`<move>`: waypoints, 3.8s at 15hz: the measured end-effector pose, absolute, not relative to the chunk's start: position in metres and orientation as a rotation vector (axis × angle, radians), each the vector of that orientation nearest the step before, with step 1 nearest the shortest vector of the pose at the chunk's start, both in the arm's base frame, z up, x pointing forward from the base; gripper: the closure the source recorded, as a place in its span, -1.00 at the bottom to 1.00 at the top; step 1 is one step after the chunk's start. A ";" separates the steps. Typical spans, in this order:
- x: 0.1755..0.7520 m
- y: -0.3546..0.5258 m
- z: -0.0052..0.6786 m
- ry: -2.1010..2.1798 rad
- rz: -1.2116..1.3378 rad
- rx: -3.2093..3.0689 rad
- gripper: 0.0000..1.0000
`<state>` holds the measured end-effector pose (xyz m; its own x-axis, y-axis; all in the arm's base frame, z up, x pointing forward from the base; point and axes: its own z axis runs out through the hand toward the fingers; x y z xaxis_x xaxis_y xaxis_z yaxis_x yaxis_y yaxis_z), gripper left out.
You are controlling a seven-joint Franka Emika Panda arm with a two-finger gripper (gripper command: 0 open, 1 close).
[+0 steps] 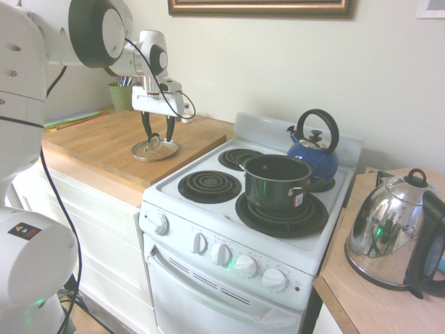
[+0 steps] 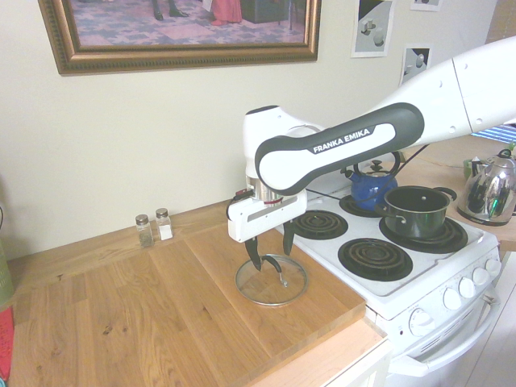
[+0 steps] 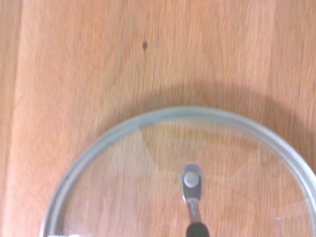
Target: Cover the lid of the pot
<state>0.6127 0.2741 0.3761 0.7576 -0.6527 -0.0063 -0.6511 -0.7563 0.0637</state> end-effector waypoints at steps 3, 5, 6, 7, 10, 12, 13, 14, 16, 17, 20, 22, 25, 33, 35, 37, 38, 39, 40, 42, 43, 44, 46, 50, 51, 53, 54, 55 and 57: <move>0.606 0.278 0.370 -1.052 -0.051 2.894 1.00; 0.600 0.282 0.369 -1.038 -0.052 2.897 1.00; 0.597 0.282 0.369 -1.036 -0.051 2.897 1.00; 0.596 0.281 0.369 -1.036 -0.045 2.900 1.00; 0.591 0.280 0.369 -1.035 -0.034 2.907 1.00; 0.588 0.280 0.370 -1.034 -0.030 2.909 1.00; 0.588 0.280 0.370 -1.034 -0.027 2.911 1.00; 0.588 0.281 0.369 -1.035 -0.022 2.916 1.00; 0.587 0.282 0.369 -1.033 -0.018 2.922 1.00; 0.587 0.283 0.369 -1.032 -0.016 2.924 1.00; 0.586 0.283 0.370 -1.030 -0.015 2.926 1.00; 0.585 0.283 0.370 -1.030 -0.014 2.926 1.00; 0.585 0.283 0.371 -1.028 -0.012 2.928 1.00; 0.590 0.253 0.404 -1.077 0.033 2.945 1.00; 0.584 0.220 0.443 -1.118 0.078 2.949 1.00; 0.574 0.181 0.486 -1.166 0.121 2.945 1.00; 0.569 0.156 0.504 -1.196 0.139 2.936 1.00; 0.565 0.130 0.519 -1.228 0.151 2.926 1.00; 0.561 0.101 0.529 -1.262 0.159 2.917 1.00; 0.553 0.040 0.544 -1.356 0.164 2.866 1.00; 0.550 0.011 0.549 -1.408 0.174 2.837 1.00; 0.547 -0.016 0.549 -1.444 0.176 2.815 1.00; 0.542 -0.066 0.542 -1.495 0.156 2.775 1.00; 0.532 -0.135 0.525 -1.571 0.121 2.699 1.00; 0.531 -0.147 0.519 -1.580 0.116 2.691 1.00; 0.531 -0.166 0.508 -1.586 0.107 2.681 1.00; 0.533 -0.172 0.501 -1.581 0.109 2.682 1.00; 0.535 -0.176 0.494 -1.577 0.104 2.681 1.00; 0.539 -0.177 0.484 -1.574 0.092 2.678 1.00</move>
